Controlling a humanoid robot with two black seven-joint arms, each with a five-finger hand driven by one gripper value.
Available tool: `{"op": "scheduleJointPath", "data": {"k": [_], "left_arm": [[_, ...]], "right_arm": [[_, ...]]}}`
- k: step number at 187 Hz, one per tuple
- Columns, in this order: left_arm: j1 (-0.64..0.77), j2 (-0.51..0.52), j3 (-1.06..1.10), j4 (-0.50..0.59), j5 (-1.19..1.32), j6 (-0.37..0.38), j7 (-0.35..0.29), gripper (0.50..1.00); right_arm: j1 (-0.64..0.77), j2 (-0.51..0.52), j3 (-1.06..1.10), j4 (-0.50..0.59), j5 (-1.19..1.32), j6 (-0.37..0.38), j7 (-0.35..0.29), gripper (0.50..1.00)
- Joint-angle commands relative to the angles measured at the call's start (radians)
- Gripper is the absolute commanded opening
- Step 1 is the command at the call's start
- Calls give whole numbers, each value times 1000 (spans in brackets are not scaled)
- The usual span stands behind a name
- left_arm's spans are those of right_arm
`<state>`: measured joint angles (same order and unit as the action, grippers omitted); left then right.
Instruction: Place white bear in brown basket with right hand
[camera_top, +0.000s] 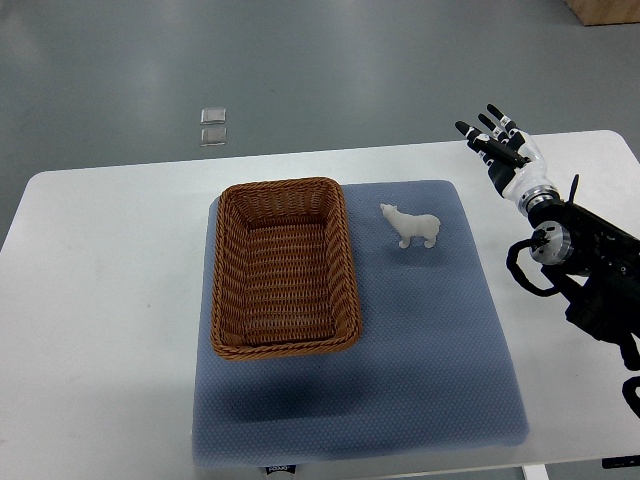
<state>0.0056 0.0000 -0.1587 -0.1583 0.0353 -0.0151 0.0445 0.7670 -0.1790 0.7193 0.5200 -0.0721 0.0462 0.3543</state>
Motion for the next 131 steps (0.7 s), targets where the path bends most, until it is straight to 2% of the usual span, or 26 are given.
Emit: {"op": "scheduleJointPath", "data": {"k": [1, 131], "left_arm": [[2, 0, -2, -1, 0, 0, 0, 1000], [7, 0, -2, 6, 0, 0, 0, 1000]], "right_arm": [[0, -2, 0, 0, 0, 1, 0, 926], [-6, -4, 5, 0, -2, 4, 6, 926]]}}
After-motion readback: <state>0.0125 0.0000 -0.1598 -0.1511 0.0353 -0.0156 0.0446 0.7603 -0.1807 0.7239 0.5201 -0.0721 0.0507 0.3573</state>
